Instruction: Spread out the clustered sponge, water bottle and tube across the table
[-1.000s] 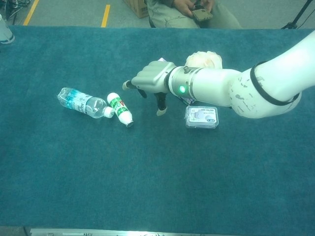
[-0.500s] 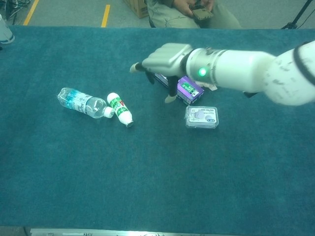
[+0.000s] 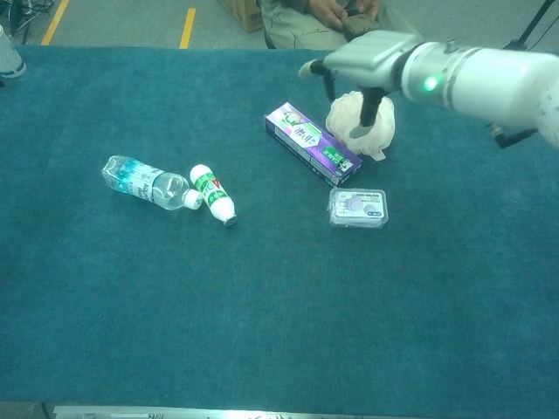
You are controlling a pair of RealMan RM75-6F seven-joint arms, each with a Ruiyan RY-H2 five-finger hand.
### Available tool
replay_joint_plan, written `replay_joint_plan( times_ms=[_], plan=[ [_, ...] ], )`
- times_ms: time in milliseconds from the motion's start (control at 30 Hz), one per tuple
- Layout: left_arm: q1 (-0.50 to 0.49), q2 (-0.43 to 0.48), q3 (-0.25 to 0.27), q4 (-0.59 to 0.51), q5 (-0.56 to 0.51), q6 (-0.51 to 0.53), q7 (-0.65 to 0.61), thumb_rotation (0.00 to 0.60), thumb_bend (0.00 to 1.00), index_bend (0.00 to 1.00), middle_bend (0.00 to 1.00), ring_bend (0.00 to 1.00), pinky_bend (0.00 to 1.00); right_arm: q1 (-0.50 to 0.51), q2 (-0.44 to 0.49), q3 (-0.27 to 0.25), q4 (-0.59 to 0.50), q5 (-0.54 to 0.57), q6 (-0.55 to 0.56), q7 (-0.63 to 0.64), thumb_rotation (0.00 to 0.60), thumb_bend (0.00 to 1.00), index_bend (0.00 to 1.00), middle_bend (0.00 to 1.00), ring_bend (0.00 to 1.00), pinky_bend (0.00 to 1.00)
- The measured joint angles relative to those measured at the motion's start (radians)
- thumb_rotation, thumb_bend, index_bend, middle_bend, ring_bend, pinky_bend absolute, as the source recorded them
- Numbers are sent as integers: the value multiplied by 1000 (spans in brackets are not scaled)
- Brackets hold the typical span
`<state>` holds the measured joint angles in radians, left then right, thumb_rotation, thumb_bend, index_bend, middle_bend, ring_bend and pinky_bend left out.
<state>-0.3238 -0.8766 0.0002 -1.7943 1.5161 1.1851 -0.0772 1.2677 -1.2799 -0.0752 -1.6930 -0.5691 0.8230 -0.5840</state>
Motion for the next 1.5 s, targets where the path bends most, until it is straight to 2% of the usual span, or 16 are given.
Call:
replay_joint_plan(
  times_ms=[233,433,600,767,933,1167,1367,1500],
  plan=[
    [16,-2,-5,14,-7,31,-11,600,316,143,79,89,204,-63,81,0,-11,-9,28,45,600,133,21,340,148,182],
    [42,-17,-14,30,-36,71,-3,600,316,144,84,89,204,-167,189,6,-77,-62,96,139,598,127,21,338,148,182],
    [61,-23,-21,32,-55,98,11,600,316,144,87,89,204,-271,284,4,-150,-163,192,196,598,122,21,338,147,182],
    [87,-24,-28,23,-91,130,32,600,316,144,91,89,204,-407,340,-1,-200,-290,327,275,598,120,23,338,147,182],
    [113,-26,-34,1,-114,167,68,600,316,144,94,89,204,-545,364,-12,-220,-406,462,334,600,120,75,338,147,182],
    [153,-27,-34,-50,-125,225,125,600,316,144,95,89,204,-738,365,-27,-217,-562,639,421,600,121,91,338,147,183],
    [179,-19,-29,-89,-118,256,167,600,316,144,96,88,202,-859,362,-34,-210,-661,732,467,600,121,91,338,148,183],
    [193,-19,-21,-105,-92,275,183,600,316,145,97,89,200,-916,364,-31,-208,-699,756,480,600,121,91,338,148,183]
  ],
)
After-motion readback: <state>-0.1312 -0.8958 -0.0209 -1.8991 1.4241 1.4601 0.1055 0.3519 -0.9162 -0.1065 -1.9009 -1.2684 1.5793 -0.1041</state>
